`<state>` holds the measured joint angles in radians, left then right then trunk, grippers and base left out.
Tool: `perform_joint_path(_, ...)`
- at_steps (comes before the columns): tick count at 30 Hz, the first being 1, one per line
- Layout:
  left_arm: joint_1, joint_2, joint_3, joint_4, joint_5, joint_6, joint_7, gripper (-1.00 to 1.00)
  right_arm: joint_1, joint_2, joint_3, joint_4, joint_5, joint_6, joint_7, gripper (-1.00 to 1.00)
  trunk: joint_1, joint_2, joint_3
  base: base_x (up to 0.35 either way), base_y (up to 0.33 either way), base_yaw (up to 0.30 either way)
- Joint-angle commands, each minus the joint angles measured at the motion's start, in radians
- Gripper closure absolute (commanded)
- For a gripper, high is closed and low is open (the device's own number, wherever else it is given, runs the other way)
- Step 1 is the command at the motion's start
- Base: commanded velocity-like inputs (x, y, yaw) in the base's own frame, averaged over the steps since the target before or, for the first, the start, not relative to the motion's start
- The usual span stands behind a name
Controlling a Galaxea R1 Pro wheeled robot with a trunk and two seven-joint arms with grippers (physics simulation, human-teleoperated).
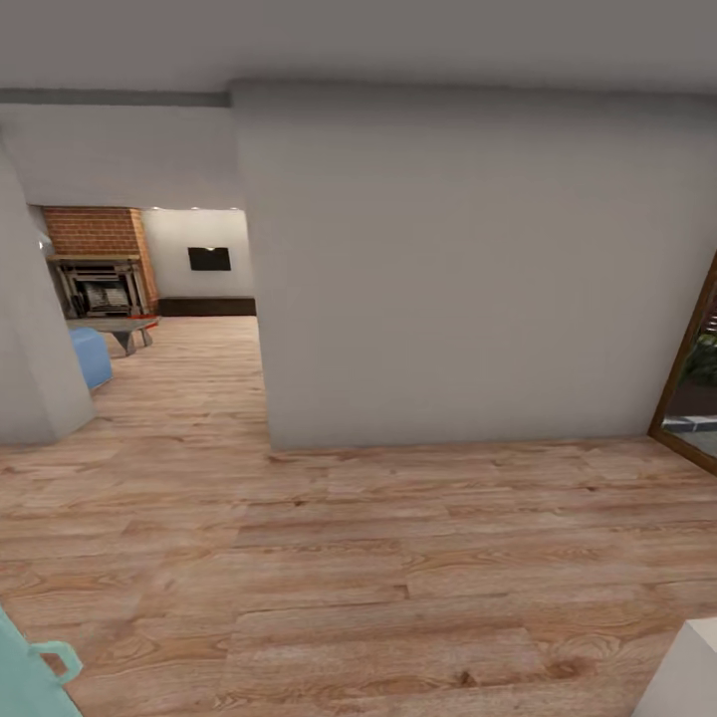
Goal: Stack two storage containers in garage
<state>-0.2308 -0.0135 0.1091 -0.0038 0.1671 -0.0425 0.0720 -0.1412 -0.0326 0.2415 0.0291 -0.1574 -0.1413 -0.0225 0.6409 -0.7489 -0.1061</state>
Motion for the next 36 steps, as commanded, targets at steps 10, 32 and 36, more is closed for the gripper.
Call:
perform_joint_path(10, -0.001, 0.0, 0.008, 0.001, 0.002, -0.003, 0.002, -1.0, -0.001, 0.0, 0.009, 0.003, -0.01, -0.006, -0.001, -1.0, 0.001, -0.001, -0.002, 0.334, 0.0, 0.0)
perform_joint_path(32, -0.001, 0.0, 0.008, 0.001, 0.002, -0.003, 0.002, -1.0, -0.001, 0.0, 0.009, 0.003, -0.01, -0.006, -0.001, -1.0, 0.001, -0.001, -0.002, 0.334, 0.0, 0.109)
perform_joint_path(36, -0.001, 0.0, 0.008, 0.001, 0.002, -0.003, 0.002, -1.0, -0.001, 0.0, 0.009, 0.003, -0.01, -0.006, -0.001, -1.0, 0.001, -0.001, -0.002, 0.334, 0.0, 0.013)
